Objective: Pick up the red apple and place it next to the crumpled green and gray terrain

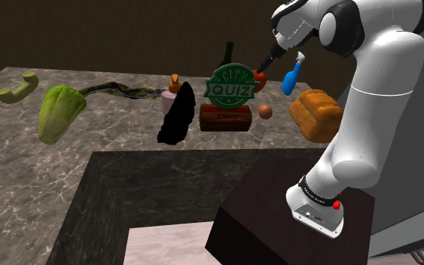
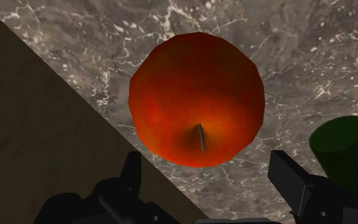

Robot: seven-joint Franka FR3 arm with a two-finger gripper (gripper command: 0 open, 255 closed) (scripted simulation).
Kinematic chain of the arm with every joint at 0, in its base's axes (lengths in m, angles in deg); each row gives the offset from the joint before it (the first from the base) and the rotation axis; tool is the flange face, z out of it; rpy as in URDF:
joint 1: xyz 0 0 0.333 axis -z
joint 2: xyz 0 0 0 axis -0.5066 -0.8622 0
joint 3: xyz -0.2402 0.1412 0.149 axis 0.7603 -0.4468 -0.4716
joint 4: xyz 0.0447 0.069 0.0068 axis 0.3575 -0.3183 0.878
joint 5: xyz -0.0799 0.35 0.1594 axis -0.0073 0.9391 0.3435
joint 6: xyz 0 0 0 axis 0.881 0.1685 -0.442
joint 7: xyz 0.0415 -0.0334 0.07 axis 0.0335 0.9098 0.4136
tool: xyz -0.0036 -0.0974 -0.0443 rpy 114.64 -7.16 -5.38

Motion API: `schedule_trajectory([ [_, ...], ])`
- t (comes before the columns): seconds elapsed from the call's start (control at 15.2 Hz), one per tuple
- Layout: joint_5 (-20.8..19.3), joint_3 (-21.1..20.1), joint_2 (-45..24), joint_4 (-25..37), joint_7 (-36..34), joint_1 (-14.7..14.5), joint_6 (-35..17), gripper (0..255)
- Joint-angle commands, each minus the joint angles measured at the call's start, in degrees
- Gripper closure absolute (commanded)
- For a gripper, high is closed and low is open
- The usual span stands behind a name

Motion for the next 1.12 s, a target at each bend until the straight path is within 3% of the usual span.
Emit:
schedule_trajectory([
  [0.0,0.26,-0.14,-0.16,-0.12,0.15,0.03,-0.22,0],
  [0.33,0.26,-0.14,-0.15,-0.12,0.15,0.03,-0.21,0],
  [0.4,0.26,-0.14,-0.15,-0.12,0.15,0.03,-0.21,255],
  [1.06,-0.36,0.17,0.27,0.14,-0.4,-0.22,0.16,255],
])
